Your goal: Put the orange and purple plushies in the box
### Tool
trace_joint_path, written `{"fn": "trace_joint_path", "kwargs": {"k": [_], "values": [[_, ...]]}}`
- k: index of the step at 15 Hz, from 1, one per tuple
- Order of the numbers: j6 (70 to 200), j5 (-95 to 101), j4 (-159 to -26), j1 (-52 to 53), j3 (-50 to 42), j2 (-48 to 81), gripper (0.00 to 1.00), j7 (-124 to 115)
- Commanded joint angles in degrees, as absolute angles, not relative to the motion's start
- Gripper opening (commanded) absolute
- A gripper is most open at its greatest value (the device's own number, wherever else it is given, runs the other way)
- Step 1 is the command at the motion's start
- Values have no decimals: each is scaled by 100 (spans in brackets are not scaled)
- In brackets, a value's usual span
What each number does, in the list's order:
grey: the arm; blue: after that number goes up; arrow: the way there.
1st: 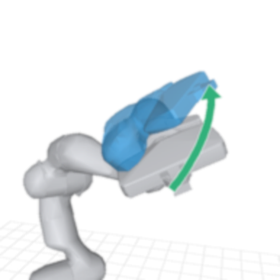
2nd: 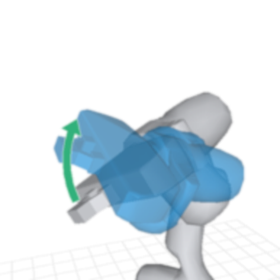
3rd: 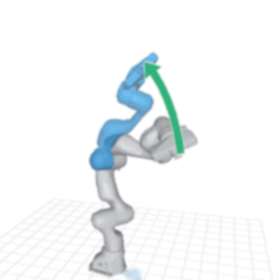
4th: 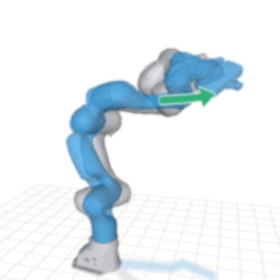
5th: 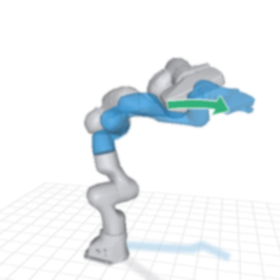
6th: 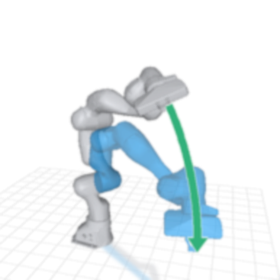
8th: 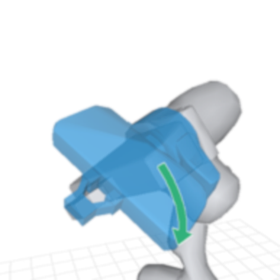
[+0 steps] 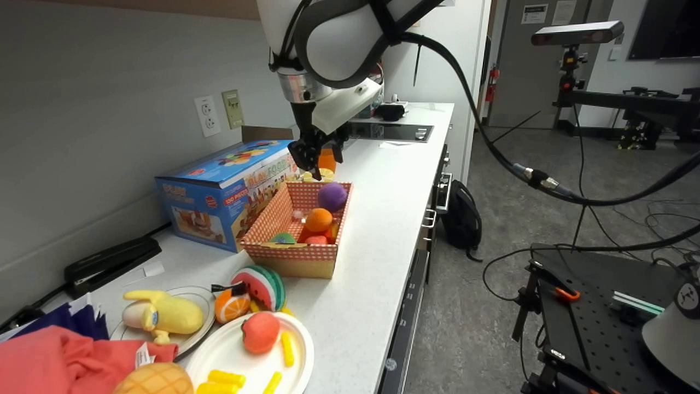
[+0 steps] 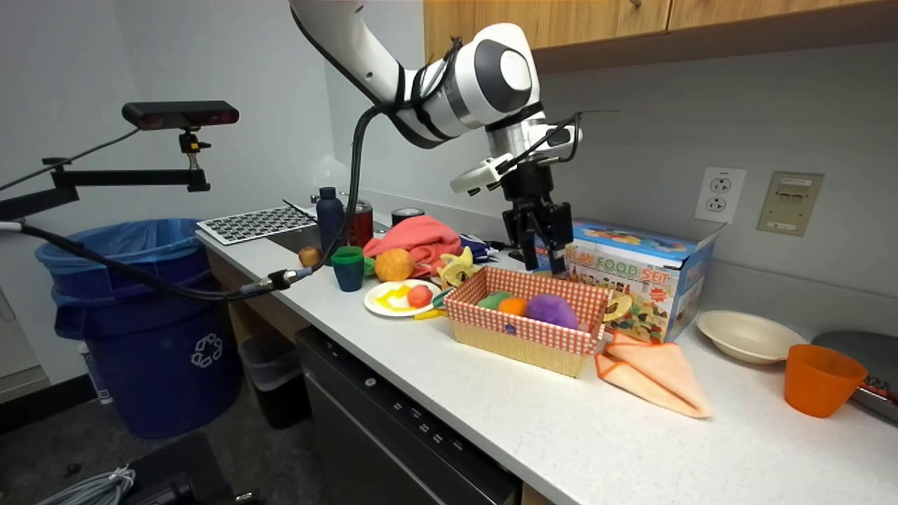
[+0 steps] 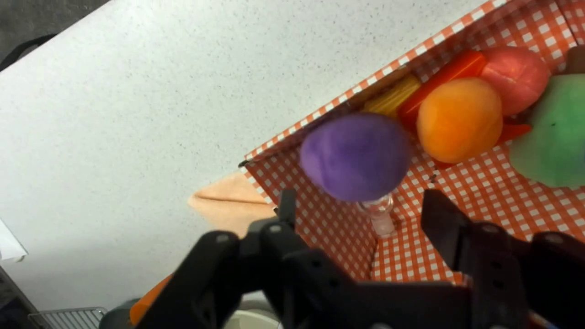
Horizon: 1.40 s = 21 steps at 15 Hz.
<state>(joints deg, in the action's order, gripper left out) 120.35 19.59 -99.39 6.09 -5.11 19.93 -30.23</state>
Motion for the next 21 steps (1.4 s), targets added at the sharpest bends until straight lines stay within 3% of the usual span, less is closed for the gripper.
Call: {"fn": "trace_joint_path", "kwargs": {"k": [1, 10, 21], "values": [[12150, 2146, -9976, 738, -548, 1828, 100, -3389], [11959, 2413, -10356, 1171, -214, 1126, 100, -4434], [11994, 2307, -10232, 1073, -119, 1267, 100, -4341]]}}
